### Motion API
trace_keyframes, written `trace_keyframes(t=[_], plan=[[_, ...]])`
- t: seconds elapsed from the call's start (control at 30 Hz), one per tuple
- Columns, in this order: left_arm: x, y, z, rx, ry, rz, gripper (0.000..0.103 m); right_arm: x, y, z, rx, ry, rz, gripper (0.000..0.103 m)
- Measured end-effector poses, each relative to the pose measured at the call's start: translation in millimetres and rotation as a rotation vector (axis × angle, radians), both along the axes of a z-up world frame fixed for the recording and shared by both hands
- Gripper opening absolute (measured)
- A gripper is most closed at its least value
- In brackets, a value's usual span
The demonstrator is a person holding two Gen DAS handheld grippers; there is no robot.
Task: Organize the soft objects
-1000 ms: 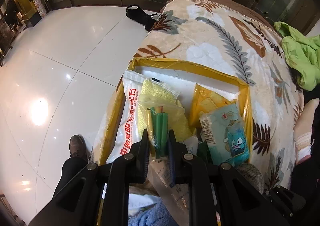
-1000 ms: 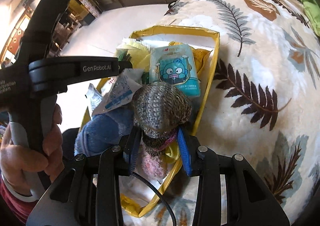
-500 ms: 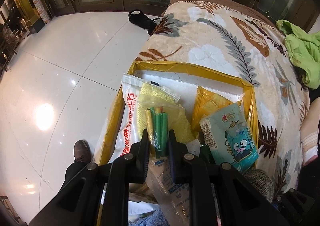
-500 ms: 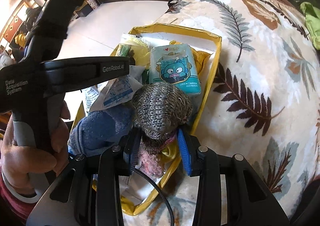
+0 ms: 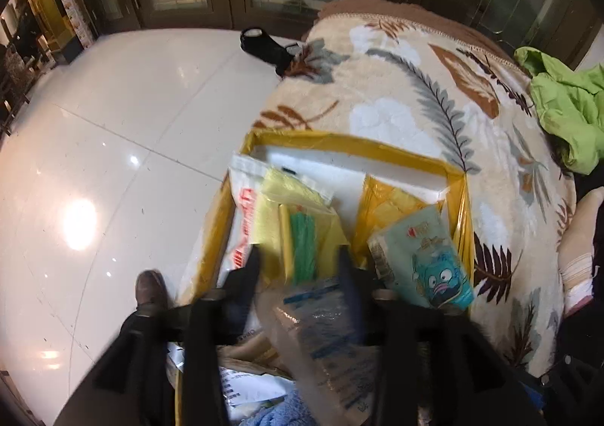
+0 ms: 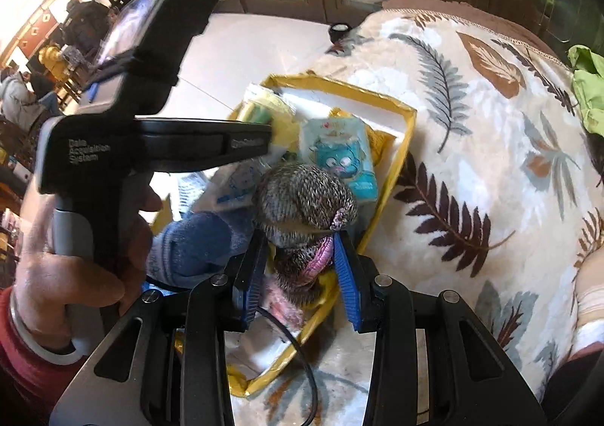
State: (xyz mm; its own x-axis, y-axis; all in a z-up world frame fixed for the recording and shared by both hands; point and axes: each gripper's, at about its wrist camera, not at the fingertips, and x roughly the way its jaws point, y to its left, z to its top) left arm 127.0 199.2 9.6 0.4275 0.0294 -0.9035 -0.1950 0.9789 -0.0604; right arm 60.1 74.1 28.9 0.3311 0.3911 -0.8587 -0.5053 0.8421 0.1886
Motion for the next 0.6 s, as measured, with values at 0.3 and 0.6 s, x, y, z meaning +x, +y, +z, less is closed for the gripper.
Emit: trace_keyframes(t=[0.3,0.6], plan=[[-7.1,5.9,22.8,0.029,-0.070,0.015,0.070,2.5,-1.0,-3.4,0.099,0.078,-0.002,0.036],[-27.9,3.4,41.7,0.069,-0.131,0.051,0.070,-5.8,-17.1,14.7,0.188,0.047,-0.026,0.036]])
